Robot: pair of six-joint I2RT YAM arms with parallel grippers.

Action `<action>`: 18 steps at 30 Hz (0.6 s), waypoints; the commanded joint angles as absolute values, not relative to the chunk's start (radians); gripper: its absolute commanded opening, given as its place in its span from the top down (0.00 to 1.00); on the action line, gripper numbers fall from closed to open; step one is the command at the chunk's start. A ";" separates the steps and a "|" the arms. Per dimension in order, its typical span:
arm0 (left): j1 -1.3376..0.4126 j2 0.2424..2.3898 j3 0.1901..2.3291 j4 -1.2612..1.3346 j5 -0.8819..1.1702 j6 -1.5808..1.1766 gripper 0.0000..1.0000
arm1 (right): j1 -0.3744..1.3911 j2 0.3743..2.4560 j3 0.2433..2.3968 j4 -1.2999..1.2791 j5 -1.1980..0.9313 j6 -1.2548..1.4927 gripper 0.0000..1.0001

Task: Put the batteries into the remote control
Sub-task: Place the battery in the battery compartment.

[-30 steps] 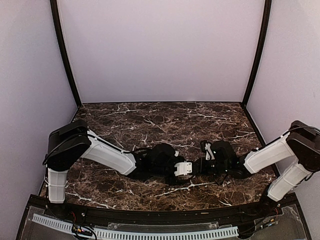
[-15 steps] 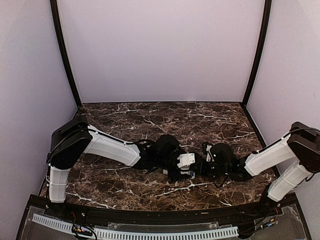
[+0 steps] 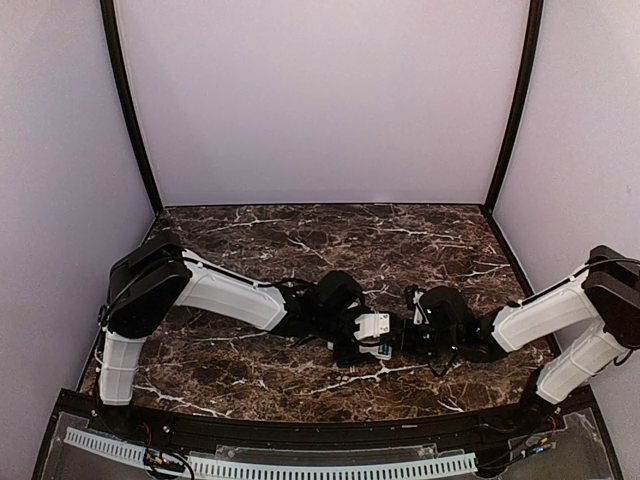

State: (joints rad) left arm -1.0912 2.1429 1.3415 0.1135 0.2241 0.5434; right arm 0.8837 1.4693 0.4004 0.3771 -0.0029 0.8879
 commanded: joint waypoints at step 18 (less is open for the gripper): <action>-1.089 2.149 1.339 0.012 0.223 0.579 0.25 | 0.905 1.453 0.431 0.091 0.036 0.792 0.84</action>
State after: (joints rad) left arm -1.0863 2.1429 1.3415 0.1097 0.2417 0.5682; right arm 0.8856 1.4342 0.4355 0.2512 0.0200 0.8318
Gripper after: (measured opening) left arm 0.754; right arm 0.155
